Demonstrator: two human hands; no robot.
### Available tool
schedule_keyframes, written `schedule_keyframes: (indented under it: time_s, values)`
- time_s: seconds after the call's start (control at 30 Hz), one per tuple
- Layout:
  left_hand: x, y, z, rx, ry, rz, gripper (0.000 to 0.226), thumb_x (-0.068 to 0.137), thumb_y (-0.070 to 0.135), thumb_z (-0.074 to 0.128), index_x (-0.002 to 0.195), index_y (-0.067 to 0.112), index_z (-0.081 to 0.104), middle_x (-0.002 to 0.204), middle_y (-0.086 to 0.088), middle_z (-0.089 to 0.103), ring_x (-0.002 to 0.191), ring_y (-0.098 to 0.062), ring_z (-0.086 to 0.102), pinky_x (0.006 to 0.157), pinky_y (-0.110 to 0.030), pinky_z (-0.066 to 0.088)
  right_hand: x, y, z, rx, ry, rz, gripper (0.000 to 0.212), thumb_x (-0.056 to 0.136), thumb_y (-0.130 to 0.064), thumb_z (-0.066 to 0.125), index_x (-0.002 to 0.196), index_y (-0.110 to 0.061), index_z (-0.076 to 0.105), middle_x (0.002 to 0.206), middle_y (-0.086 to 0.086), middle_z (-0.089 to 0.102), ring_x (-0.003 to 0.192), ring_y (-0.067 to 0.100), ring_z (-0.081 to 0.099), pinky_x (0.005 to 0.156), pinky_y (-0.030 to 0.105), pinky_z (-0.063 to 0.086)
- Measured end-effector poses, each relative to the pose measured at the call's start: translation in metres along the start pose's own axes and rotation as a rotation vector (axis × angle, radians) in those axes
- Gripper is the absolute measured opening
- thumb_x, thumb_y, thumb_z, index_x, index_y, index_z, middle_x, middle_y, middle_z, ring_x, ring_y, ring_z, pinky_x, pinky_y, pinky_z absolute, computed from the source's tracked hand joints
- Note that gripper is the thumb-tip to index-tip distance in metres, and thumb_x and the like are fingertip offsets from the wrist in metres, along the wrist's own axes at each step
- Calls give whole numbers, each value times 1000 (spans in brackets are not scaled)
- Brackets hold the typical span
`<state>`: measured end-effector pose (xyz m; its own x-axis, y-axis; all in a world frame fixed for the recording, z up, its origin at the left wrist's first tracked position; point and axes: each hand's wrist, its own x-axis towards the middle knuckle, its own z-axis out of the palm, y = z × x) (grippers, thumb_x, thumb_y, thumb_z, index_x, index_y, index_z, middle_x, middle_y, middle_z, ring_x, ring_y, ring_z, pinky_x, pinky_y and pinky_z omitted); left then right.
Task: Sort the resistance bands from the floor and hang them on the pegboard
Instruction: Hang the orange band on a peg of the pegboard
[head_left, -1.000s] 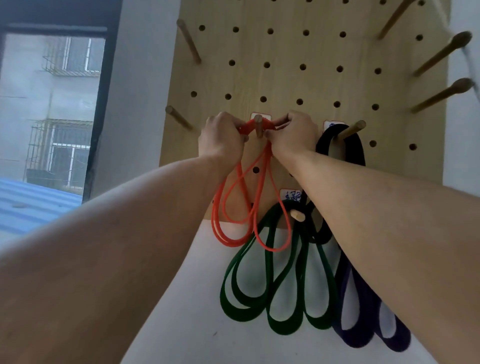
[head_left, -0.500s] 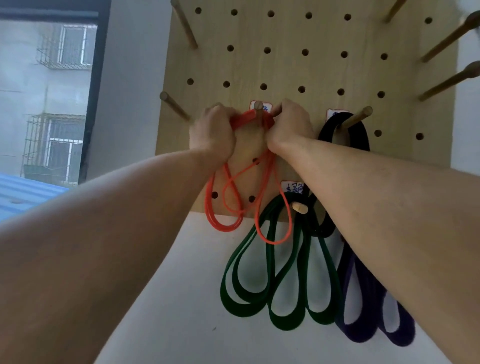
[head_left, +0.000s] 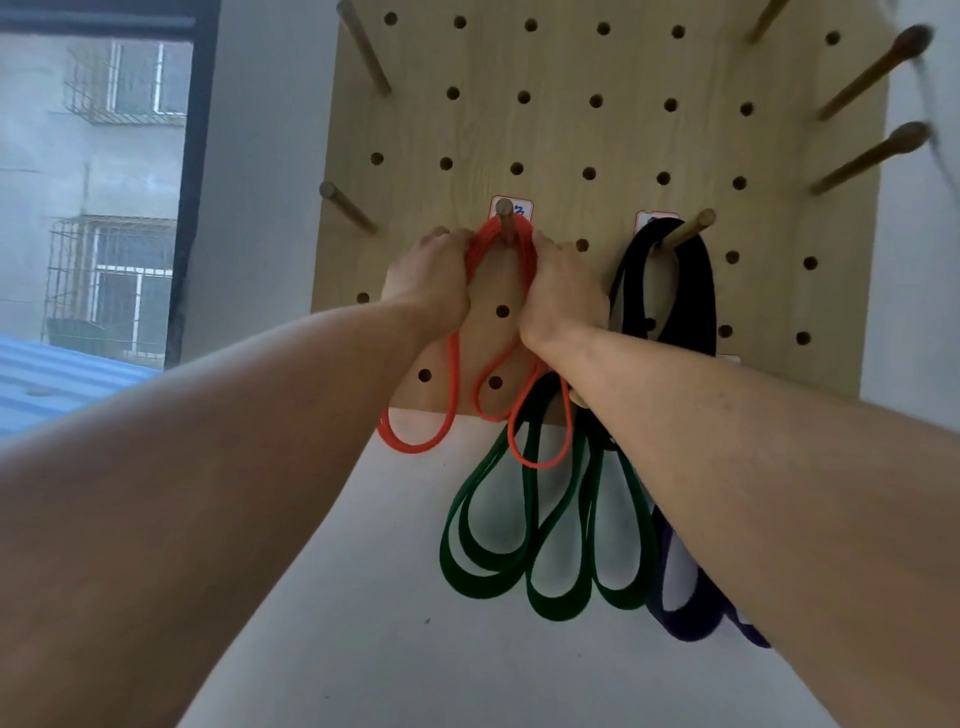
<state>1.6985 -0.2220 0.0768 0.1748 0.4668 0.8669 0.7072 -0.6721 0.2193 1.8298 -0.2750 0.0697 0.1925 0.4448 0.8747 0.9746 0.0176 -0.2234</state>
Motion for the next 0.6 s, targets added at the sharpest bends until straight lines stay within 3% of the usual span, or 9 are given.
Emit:
schedule_keyframes:
  time_s: [0.1,0.2,0.33,0.5,0.6]
  values:
    - [2,3,-4,-70,-77,-29,57,85,1,65,138,22,57,122,-6,64,110,-26,63,83,-34,52,-3,-4,3,-20,10,29,48,91,-25,73,135,-23,53,123,3,62,120,30,58,84,43,52]
    - [0,7,-16,-67,-151,-43,71,78,14,84,142,19,53,131,-6,64,120,-27,61,89,-31,45,-2,-3,-5,50,-3,64,39,91,-29,71,127,-25,59,117,1,66,111,28,63,77,39,53]
    - [-5,8,-30,-81,-140,-77,90,78,22,87,154,14,39,150,-8,52,139,-29,47,111,-38,39,-1,-4,-18,135,-30,94,11,97,-26,59,101,-31,68,93,-6,70,85,21,68,63,31,48]
    - [-10,10,-51,-122,-132,-96,94,78,22,87,156,17,36,152,-6,50,141,-27,46,115,-40,38,-7,-10,-39,184,-62,88,18,100,-29,61,114,-31,73,100,-9,71,82,16,63,58,26,40]
    - [-17,12,-64,-125,-104,-98,87,80,19,85,154,17,40,149,-6,52,134,-26,52,111,-39,44,-16,-16,-56,252,-81,70,18,100,-30,63,115,-28,73,91,-8,69,73,13,63,62,28,51]
